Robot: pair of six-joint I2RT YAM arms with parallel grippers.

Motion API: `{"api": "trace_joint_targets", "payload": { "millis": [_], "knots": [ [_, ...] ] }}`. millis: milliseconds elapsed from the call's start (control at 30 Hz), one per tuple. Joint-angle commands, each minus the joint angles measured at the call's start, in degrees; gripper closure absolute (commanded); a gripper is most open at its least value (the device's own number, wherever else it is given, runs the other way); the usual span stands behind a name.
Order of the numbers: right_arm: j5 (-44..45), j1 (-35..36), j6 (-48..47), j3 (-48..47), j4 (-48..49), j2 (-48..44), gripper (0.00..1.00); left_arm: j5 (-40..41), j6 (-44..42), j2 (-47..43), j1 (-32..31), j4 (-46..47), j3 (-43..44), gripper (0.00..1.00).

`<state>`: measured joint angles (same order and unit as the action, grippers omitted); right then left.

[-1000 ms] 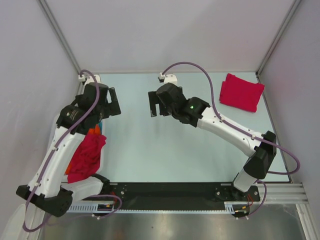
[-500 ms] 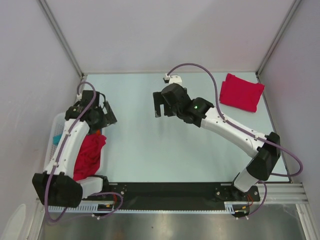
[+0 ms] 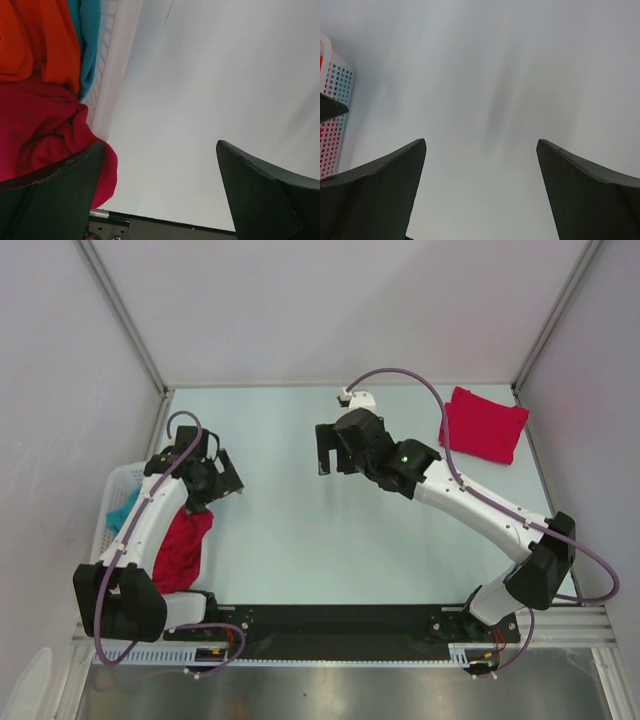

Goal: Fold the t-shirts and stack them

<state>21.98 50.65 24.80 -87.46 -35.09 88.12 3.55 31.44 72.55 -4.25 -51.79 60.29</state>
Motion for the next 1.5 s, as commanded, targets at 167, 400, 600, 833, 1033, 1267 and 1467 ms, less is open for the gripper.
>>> {"api": "trace_joint_targets", "payload": {
  "millis": [167,400,600,833,1033,1267,1467],
  "knots": [
    [0.0,-1.1,-0.1,2.3,2.0,-4.0,0.00,11.4,5.1,-4.0,1.6,-2.4,1.2,0.00],
    [0.3,-1.5,-0.1,3.8,2.1,-5.6,0.00,3.7,5.4,-2.7,3.8,1.2,-4.0,0.00],
    [1.5,-1.9,-0.4,4.8,1.9,-7.4,0.00,1.7,6.4,-1.3,4.1,5.3,-9.1,0.00],
    [1.8,-2.9,-0.5,5.5,1.9,-8.7,0.00,-2.1,5.8,-1.2,4.1,9.2,-11.6,0.53],
    [2.0,-3.2,-0.5,6.0,2.0,-9.2,0.00,-3.0,4.9,-0.1,4.1,10.3,-11.3,0.93],
    [2.1,-3.5,-0.9,6.1,2.3,-9.6,0.00,-5.6,1.4,1.1,4.0,11.2,-9.5,1.00],
    [1.9,-3.6,-1.1,5.4,3.0,-9.5,0.00,-5.6,1.1,3.4,2.1,11.3,-10.2,1.00]
  ]
}}
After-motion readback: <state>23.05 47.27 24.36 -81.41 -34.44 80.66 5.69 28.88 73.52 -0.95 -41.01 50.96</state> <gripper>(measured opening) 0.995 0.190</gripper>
